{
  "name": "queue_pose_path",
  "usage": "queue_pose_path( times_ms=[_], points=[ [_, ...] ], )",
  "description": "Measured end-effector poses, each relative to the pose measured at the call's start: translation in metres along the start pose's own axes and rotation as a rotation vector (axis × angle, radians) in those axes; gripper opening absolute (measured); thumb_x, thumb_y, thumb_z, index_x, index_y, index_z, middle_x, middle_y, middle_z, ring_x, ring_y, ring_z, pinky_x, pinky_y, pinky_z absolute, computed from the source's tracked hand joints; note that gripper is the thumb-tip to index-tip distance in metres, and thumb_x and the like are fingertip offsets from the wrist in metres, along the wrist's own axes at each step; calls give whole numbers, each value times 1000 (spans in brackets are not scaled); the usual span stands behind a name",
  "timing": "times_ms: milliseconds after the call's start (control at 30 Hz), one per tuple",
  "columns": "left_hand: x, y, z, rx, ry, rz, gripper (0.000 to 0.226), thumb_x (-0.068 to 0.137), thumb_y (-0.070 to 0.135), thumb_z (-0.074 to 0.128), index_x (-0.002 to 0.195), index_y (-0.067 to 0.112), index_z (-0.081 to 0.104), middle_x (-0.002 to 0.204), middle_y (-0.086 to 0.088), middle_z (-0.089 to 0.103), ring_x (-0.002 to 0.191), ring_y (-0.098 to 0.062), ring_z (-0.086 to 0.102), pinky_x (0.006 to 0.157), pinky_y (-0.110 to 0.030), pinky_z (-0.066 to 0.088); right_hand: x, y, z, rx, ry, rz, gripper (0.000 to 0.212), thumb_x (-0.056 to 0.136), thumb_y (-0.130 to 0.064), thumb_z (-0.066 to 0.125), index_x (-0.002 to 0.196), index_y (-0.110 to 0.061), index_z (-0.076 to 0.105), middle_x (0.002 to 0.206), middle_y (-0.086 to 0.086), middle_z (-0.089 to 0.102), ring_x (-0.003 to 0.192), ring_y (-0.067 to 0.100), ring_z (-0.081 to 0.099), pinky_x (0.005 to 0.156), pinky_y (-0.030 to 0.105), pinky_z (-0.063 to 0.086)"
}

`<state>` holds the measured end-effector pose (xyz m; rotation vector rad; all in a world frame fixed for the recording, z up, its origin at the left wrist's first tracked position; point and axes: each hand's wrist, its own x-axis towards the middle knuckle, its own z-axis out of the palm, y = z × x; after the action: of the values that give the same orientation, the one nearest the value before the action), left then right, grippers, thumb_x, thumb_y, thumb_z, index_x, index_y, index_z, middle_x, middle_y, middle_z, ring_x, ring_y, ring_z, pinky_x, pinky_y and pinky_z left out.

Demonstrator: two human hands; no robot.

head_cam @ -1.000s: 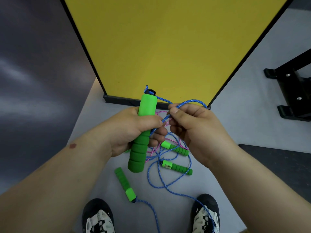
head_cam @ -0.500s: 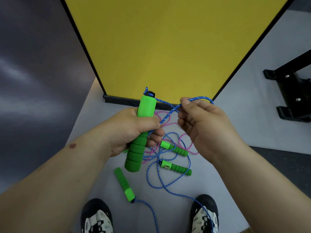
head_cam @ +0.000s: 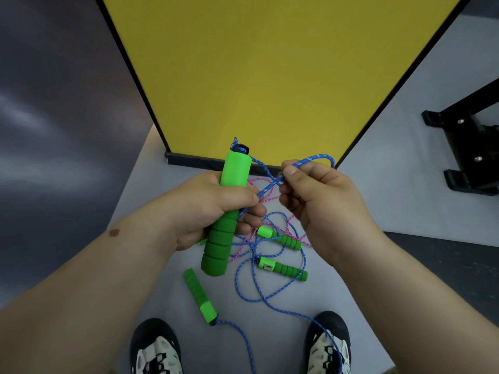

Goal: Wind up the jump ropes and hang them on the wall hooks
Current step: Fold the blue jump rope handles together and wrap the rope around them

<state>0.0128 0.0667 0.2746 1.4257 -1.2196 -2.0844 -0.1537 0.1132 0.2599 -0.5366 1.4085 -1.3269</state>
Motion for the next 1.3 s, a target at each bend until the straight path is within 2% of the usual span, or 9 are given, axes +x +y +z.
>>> queue_pose_path(
  times_ms=[333,433,600,733,800,900,1100,1200,1300],
  points=[
    [0,-1,-2,9,-23,-5,8,94,4,63,102,3,62,79,-11,74,67,-19,71,59,-27,59,7,-14,-11,181,158,-55,10,96,-12,66,87,-7,68,72,4,63,69,15,60,69,24,54],
    [0,-1,-2,14,-3,1,11,93,2,64,104,3,61,78,-11,74,66,-18,71,57,-26,58,6,-13,-10,150,90,-12,12,96,-15,66,87,-8,64,72,5,62,65,14,59,67,25,53],
    [0,-1,-1,15,-1,6,5,93,2,64,98,4,63,77,-11,74,66,-18,70,60,-27,59,-1,-7,-2,70,-142,111,8,94,-16,67,94,-8,69,78,4,66,68,15,60,66,26,52],
    [-1,-1,0,42,-21,8,4,93,2,63,96,2,66,78,-12,73,67,-18,70,60,-26,59,-6,-1,2,-82,-235,56,12,94,-14,67,84,-11,72,77,-3,66,69,12,57,63,23,50],
    [-1,0,1,32,-21,7,3,93,3,63,95,3,66,79,-12,74,67,-18,70,60,-26,59,-5,0,2,-126,-206,28,13,94,-14,68,84,-8,73,78,-7,68,68,11,56,63,22,50],
    [-2,1,1,4,-11,9,2,94,5,63,95,5,64,78,-11,74,67,-17,71,60,-26,59,-1,-1,-1,-114,-101,-23,13,93,-15,69,85,-4,69,80,1,66,66,13,54,67,27,50],
    [-1,0,0,1,-21,7,4,94,4,62,98,4,64,79,-11,74,68,-19,70,60,-27,59,6,-15,-11,42,93,-73,14,92,-16,71,79,-11,70,76,8,62,62,13,57,70,28,50],
    [-1,-1,-1,15,-27,9,5,94,4,62,99,4,64,79,-11,74,69,-20,71,61,-27,59,8,-18,-13,85,124,-77,13,92,-16,71,80,-10,70,78,8,63,65,13,58,68,25,52],
    [-1,-2,-1,16,-22,9,6,94,2,62,99,4,63,79,-13,74,69,-20,71,62,-28,59,7,-15,-10,101,81,-23,14,95,-18,68,95,-4,69,71,5,60,63,12,57,66,23,53]
  ],
)
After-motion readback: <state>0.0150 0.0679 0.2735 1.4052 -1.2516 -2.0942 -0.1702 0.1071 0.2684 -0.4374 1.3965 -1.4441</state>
